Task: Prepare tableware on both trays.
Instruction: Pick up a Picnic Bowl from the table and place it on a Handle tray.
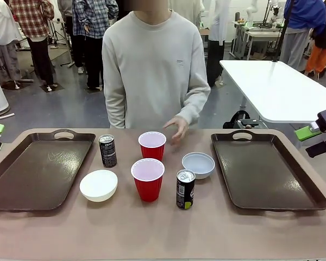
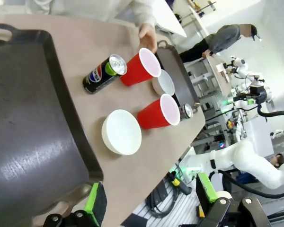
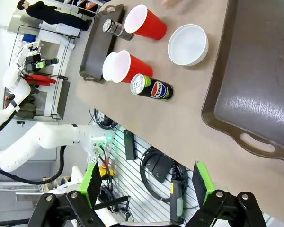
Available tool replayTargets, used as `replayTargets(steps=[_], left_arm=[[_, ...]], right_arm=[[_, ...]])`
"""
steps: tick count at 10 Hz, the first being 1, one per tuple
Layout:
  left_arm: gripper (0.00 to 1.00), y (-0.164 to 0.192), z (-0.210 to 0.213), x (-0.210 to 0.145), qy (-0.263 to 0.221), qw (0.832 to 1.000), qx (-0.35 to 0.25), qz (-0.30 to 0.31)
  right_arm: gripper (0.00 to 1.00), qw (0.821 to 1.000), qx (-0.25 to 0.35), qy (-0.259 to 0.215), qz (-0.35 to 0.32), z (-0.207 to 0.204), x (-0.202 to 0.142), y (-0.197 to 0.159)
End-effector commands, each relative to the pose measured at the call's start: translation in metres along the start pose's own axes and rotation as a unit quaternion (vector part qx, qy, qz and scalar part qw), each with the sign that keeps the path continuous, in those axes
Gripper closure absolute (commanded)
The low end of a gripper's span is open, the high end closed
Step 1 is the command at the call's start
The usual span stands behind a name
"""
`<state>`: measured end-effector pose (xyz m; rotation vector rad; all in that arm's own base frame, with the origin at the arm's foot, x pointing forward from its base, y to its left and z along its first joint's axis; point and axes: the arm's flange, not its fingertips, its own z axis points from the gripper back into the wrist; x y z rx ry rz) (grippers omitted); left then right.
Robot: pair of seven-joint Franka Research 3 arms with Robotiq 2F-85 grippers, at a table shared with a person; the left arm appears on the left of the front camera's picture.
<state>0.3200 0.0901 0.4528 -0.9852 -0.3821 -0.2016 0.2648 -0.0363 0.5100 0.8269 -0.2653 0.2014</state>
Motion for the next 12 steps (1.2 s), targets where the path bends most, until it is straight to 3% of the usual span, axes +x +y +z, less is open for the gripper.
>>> replayTargets(steps=[1, 4, 6, 8, 10, 12], left_arm=[[0.0, 0.0, 0.0, 0.001, -0.007, 1.0, -0.011, -0.007], [0.0, -0.012, -0.006, 0.006, 0.021, 0.999, 0.025, -0.001], [0.0, -0.051, -0.02, 0.017, 0.059, 0.99, 0.128, -0.002], [0.0, -0.102, -0.055, 0.039, 0.104, 0.968, 0.229, -0.011], [0.0, -0.147, -0.12, 0.063, 0.145, 0.939, 0.311, -0.015], [0.0, -0.169, -0.199, 0.086, 0.174, 0.909, 0.38, -0.009]], right_arm=[[0.0, 1.0, 0.007, 0.004, -0.003, -0.001, -0.001, -0.001], [0.0, 1.0, 0.007, 0.004, -0.003, -0.001, -0.001, -0.001], [0.0, 1.0, 0.007, 0.004, -0.003, -0.001, -0.001, -0.001], [0.0, 1.0, 0.007, 0.004, -0.003, -0.001, -0.001, -0.001], [0.0, 1.0, 0.007, 0.004, -0.003, -0.001, -0.001, -0.001], [0.0, 1.0, 0.007, 0.004, -0.003, -0.001, -0.001, -0.001]])
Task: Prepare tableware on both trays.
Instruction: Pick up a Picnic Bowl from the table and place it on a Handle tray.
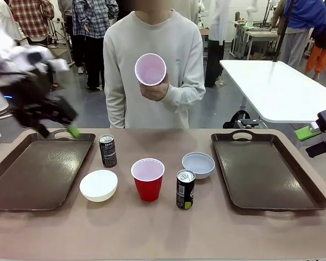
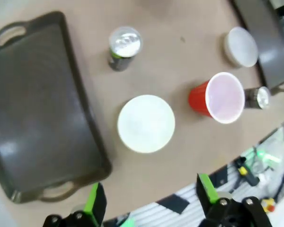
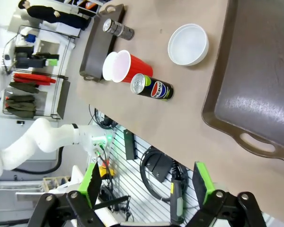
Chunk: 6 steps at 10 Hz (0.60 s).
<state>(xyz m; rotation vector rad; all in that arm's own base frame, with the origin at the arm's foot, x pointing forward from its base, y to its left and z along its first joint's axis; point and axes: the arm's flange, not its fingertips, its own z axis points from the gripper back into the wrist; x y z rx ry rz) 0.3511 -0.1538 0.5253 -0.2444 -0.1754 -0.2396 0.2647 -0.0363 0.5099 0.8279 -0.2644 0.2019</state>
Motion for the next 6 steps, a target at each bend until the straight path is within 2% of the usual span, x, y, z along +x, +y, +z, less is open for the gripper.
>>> replayTargets(steps=[1, 3, 5, 6], left_arm=[[0.0, -0.028, -0.046, 0.054, 0.039, 0.997, 0.068, 0.023], [0.0, -0.045, -0.101, 0.063, 0.046, 0.992, 0.113, 0.031], [0.0, -0.038, -0.142, 0.053, 0.049, 0.991, 0.123, 0.02], [0.0, -0.031, -0.151, 0.048, 0.054, 0.993, 0.104, 0.016]], right_arm=[[0.0, 1.0, 0.006, 0.004, -0.003, -0.001, -0.001, -0.001], [0.0, 1.0, 0.006, 0.004, -0.003, -0.001, -0.001, -0.001], [0.0, 1.0, 0.006, 0.004, -0.003, -0.001, -0.001, -0.001], [0.0, 1.0, 0.006, 0.004, -0.003, -0.001, -0.001, -0.001]])
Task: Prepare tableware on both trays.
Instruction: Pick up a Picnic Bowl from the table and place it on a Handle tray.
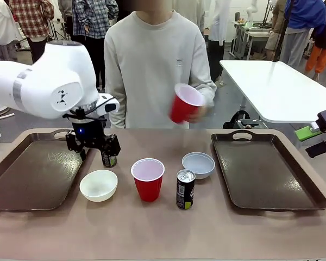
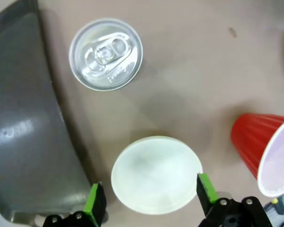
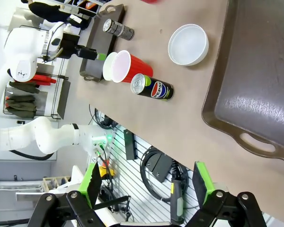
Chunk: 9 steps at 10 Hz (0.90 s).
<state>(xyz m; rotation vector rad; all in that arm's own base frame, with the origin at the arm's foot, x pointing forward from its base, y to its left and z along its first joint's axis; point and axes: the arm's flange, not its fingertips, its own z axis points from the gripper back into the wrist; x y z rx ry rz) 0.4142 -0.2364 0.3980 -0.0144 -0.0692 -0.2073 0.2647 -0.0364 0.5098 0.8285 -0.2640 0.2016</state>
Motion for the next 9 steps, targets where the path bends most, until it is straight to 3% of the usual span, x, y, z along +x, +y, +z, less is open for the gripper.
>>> replayTargets(steps=[1, 3, 4, 5, 7, 8, 9], left_arm=[[0.0, 0.009, -0.004, -0.01, -0.005, 1.0, -0.028, -0.012], [0.0, 0.03, -0.004, -0.022, -0.011, 0.995, -0.088, -0.047], [0.0, 0.04, -0.001, -0.032, -0.012, 0.995, -0.091, -0.05], [0.0, 0.016, -0.01, -0.007, -0.001, 0.999, -0.048, -0.024], [0.0, 0.016, -0.01, -0.007, -0.001, 0.999, -0.048, -0.024], [0.0, 0.027, -0.008, -0.013, -0.003, 0.997, -0.065, -0.035], [0.0, 0.04, -0.022, -0.012, 0.006, 0.998, -0.067, -0.008]], right_arm=[[0.0, 1.0, 0.006, 0.004, -0.003, -0.001, -0.001, -0.001], [0.0, 1.0, 0.006, 0.004, -0.003, -0.001, -0.001, -0.001], [0.0, 1.0, 0.006, 0.004, -0.003, -0.001, -0.001, -0.001], [0.0, 1.0, 0.006, 0.004, -0.003, -0.001, -0.001, -0.001], [0.0, 1.0, 0.006, 0.004, -0.003, -0.001, -0.001, -0.001], [0.0, 1.0, 0.006, 0.004, -0.003, -0.001, -0.001, -0.001], [0.0, 1.0, 0.006, 0.004, -0.003, -0.001, -0.001, -0.001]])
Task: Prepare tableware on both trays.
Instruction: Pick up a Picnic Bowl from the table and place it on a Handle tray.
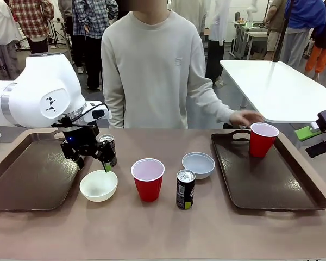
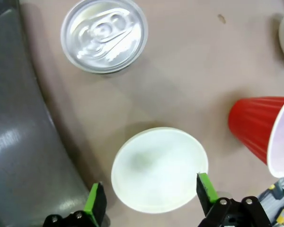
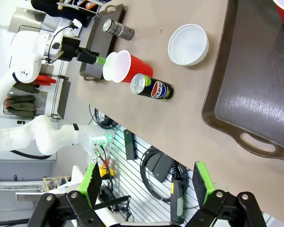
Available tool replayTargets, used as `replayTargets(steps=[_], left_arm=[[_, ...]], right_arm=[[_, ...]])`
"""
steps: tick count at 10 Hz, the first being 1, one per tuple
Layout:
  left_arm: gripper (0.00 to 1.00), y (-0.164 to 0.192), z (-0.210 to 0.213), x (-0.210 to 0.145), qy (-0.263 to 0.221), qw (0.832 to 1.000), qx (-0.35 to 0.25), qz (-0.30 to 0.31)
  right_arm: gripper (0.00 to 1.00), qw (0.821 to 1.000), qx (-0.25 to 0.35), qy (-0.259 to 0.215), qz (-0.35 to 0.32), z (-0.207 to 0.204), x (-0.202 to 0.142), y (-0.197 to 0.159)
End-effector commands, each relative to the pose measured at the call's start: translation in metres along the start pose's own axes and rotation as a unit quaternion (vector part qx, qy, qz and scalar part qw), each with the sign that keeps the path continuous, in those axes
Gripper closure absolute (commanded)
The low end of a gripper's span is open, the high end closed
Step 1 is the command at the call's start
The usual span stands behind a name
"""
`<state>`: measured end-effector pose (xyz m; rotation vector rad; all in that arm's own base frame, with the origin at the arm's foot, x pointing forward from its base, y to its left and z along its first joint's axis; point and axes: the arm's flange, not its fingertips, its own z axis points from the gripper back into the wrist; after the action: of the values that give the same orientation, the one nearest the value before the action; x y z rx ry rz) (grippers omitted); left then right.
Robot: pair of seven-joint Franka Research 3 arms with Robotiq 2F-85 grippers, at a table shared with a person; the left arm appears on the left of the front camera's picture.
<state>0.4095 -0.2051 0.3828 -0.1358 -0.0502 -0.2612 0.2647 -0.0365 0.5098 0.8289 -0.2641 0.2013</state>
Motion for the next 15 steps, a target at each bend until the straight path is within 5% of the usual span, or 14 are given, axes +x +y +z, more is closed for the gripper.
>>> replayTargets(steps=[1, 5, 6, 7, 8, 9, 10, 11, 12, 13, 14, 15], left_arm=[[0.0, 0.019, -0.018, 0.0, 0.005, 1.0, -0.015, 0.023], [0.0, 0.021, -0.036, -0.003, 0.01, 0.999, -0.035, 0.022], [0.17, 0.021, -0.036, -0.003, 0.011, 0.999, -0.035, 0.017], [0.18, 0.023, -0.035, -0.003, 0.01, 0.999, -0.032, 0.019], [0.35, 0.025, -0.034, -0.003, 0.011, 0.999, -0.03, 0.023], [0.23, 0.024, -0.033, -0.004, 0.015, 0.999, -0.029, 0.026], [0.53, 0.024, -0.032, -0.005, 0.018, 0.999, -0.028, 0.028], [0.41, 0.025, -0.03, -0.005, 0.016, 0.999, -0.025, 0.03], [0.72, 0.026, -0.028, -0.007, 0.015, 0.999, -0.025, 0.033], [0.59, 0.027, -0.027, -0.006, 0.016, 0.999, -0.024, 0.035], [0.9, 0.026, -0.027, -0.006, 0.018, 0.999, -0.023, 0.039], [0.78, 0.026, -0.027, -0.007, 0.021, 0.999, -0.024, 0.04]], right_arm=[[0.0, 1.0, 0.006, 0.004, -0.003, -0.001, -0.001, -0.001], [0.0, 1.0, 0.006, 0.004, -0.003, -0.001, -0.001, -0.001], [0.0, 1.0, 0.006, 0.004, -0.003, -0.001, -0.001, -0.001], [0.0, 1.0, 0.006, 0.004, -0.003, -0.001, -0.001, -0.001], [0.0, 1.0, 0.006, 0.004, -0.003, -0.001, -0.001, -0.001], [0.0, 1.0, 0.006, 0.004, -0.003, -0.001, -0.001, -0.001], [0.0, 1.0, 0.006, 0.004, -0.003, -0.001, -0.001, -0.001], [0.0, 1.0, 0.006, 0.004, -0.003, -0.001, -0.001, -0.001], [0.0, 1.0, 0.006, 0.004, -0.003, -0.001, -0.001, -0.001], [0.0, 1.0, 0.006, 0.004, -0.003, -0.001, -0.001, -0.001], [0.0, 1.0, 0.006, 0.004, -0.003, -0.001, -0.001, -0.001], [0.0, 1.0, 0.006, 0.004, -0.003, -0.001, -0.001, -0.001]])
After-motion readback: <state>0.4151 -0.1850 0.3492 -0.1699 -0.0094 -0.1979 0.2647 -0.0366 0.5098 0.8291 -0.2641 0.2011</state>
